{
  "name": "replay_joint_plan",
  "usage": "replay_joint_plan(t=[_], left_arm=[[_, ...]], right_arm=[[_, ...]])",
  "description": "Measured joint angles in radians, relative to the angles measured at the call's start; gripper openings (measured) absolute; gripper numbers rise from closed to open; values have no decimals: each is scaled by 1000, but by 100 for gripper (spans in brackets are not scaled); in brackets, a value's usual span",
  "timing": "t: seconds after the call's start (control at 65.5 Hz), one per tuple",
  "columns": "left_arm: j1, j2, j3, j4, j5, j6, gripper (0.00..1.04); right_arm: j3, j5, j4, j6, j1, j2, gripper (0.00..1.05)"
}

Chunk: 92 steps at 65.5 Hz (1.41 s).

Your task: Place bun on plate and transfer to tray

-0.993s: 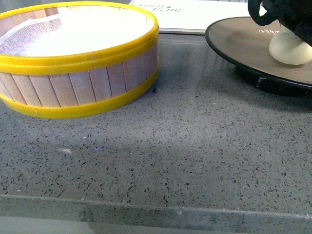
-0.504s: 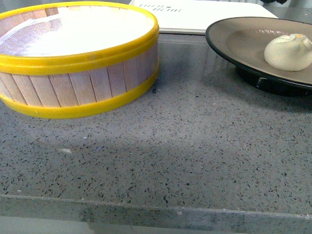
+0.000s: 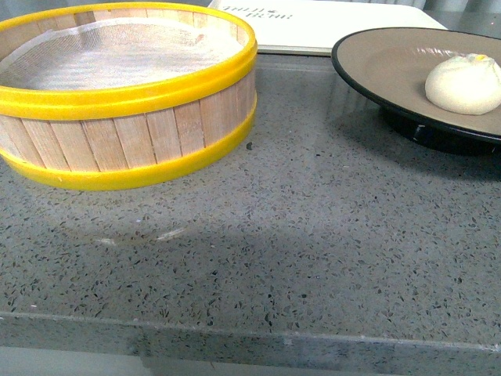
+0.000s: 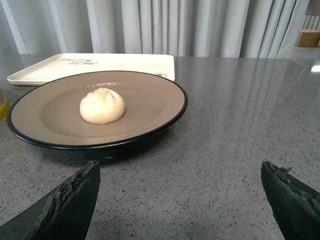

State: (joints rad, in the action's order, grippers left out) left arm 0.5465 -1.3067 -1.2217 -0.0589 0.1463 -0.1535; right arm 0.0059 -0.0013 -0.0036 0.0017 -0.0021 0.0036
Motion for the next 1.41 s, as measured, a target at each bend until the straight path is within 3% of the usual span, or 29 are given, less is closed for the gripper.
replay_joint_plan(t=[0.168,0.321,0.382,0.504,0.718,0.779,1.405], left_arm=[[-121,219,233,-34,-41,27,98],[-320,467,420,-105,-114,26,98],[-377,557,541,58,-38,82,86],[-524,724,767,202,-132,130,63],[-544,851,979,259,-146,148,13],[-544,874,1004,265,-146,155,4],[-544,1057,1155,243,-145,155,4]], right_arm=[[0,0,0,0,0,0,96],[0,0,0,0,0,0,96],[0,0,0,0,0,0,96],[0,0,0,0,0,0,96],[0,1,0,0,0,0,96],[0,0,0,0,0,0,96],[0,0,0,0,0,0,96]])
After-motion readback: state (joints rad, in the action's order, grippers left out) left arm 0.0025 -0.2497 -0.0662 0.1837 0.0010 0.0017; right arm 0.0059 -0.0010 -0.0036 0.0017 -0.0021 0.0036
